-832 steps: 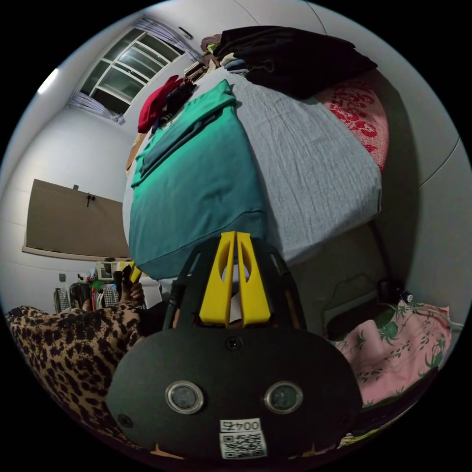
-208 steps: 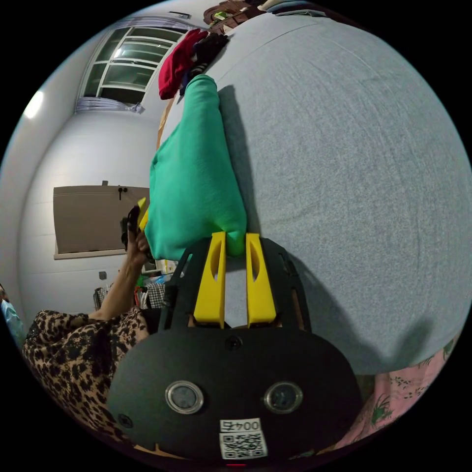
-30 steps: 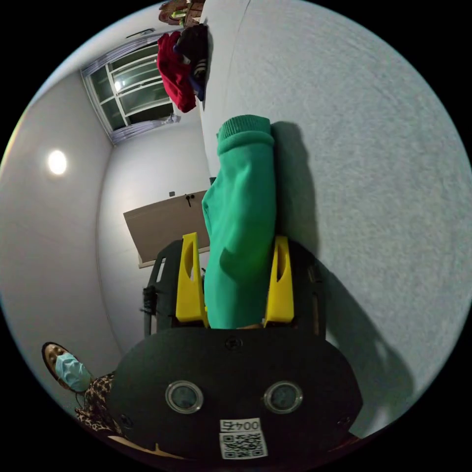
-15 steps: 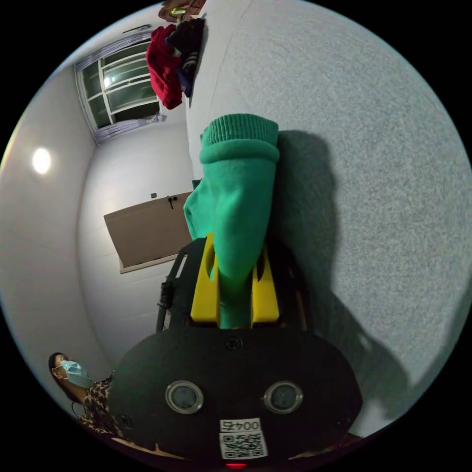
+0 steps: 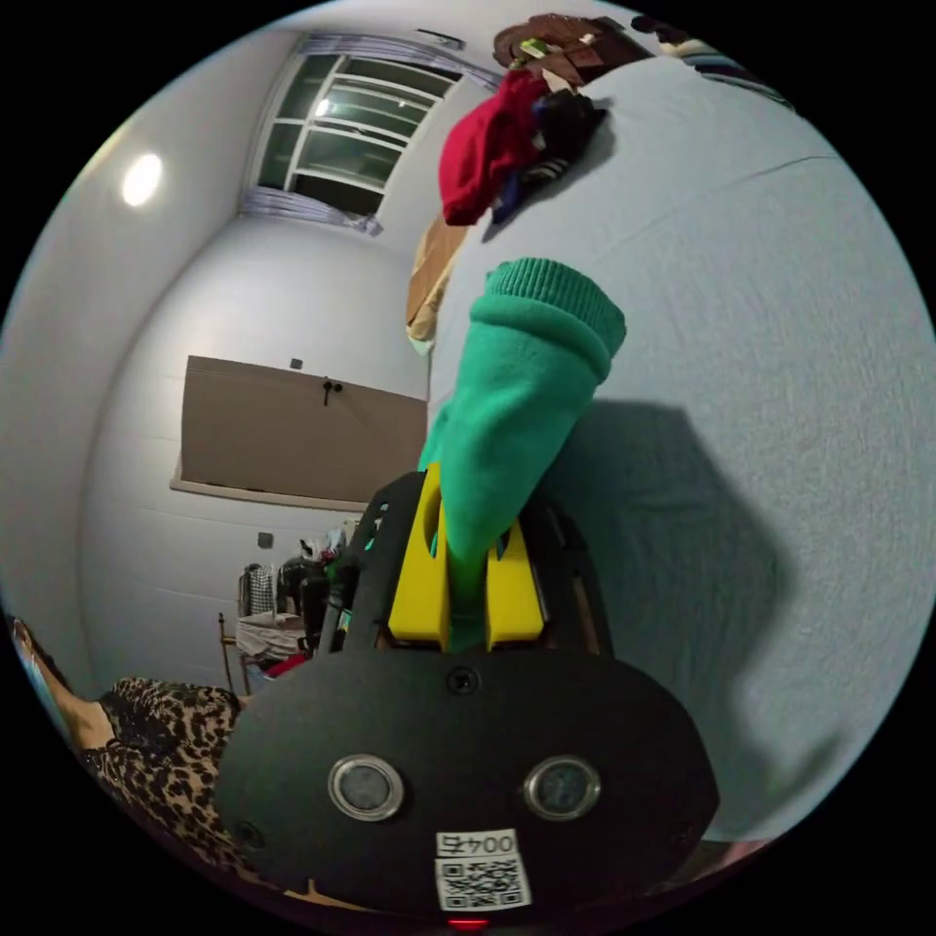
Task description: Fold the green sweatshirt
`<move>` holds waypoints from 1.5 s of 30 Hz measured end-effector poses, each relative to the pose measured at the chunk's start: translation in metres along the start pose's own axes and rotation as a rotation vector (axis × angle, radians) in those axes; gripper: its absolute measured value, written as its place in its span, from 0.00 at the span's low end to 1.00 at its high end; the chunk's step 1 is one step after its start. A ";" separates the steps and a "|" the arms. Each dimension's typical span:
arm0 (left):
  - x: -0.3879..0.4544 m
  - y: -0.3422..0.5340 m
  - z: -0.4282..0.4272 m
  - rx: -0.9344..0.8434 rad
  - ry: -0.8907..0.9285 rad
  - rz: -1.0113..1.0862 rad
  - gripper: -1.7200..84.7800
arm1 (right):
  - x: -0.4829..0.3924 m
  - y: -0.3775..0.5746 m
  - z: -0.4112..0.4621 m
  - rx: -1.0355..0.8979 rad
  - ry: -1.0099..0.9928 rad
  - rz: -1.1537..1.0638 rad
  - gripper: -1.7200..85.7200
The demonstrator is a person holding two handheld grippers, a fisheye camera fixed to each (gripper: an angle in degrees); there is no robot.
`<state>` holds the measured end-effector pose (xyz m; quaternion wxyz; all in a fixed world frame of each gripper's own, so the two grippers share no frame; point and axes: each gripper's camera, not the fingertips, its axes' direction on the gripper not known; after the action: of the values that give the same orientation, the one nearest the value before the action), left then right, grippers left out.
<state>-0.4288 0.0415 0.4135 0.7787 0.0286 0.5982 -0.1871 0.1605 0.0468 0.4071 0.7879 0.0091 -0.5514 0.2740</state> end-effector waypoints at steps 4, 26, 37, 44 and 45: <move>0.019 -0.019 0.013 -0.032 -0.022 0.103 0.13 | -0.032 0.055 -0.036 0.090 -0.044 -0.017 0.08; 0.100 0.124 0.322 -0.454 0.207 0.313 0.12 | -0.106 0.712 -0.483 0.539 0.111 0.063 0.08; 0.177 0.152 0.512 -0.765 0.261 0.497 0.13 | -0.122 1.073 -0.743 0.857 0.183 0.212 0.08; 0.213 0.120 0.630 -0.809 0.345 0.519 0.13 | -0.137 1.216 -0.929 0.940 0.258 0.227 0.08; 0.219 0.113 0.648 -0.807 0.361 0.520 0.13 | -0.138 1.232 -0.962 0.930 0.270 0.235 0.08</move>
<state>0.2512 -0.0838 0.3699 0.6329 -0.0945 0.7208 0.2664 0.4136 1.3400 -0.4448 0.7285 0.2619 -0.2610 0.5767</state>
